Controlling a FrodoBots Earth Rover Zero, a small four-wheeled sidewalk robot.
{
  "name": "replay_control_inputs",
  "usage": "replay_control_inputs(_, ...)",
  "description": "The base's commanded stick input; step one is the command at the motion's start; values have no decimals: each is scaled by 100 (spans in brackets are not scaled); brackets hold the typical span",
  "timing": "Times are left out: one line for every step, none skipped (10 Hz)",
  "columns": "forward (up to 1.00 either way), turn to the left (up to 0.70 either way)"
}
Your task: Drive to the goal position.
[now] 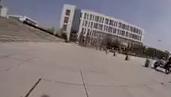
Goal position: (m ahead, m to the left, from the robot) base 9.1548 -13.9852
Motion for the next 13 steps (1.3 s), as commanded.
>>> replay_control_inputs(100, 0)
replay_control_inputs(100, 0)
replay_control_inputs(100, 0)
replay_control_inputs(100, -40)
replay_control_inputs(100, -40)
replay_control_inputs(100, -27)
replay_control_inputs(100, -9)
replay_control_inputs(100, -2)
replay_control_inputs(100, 0)
replay_control_inputs(100, 0)
replay_control_inputs(100, 0)
replay_control_inputs(100, 0)
replay_control_inputs(100, 0)
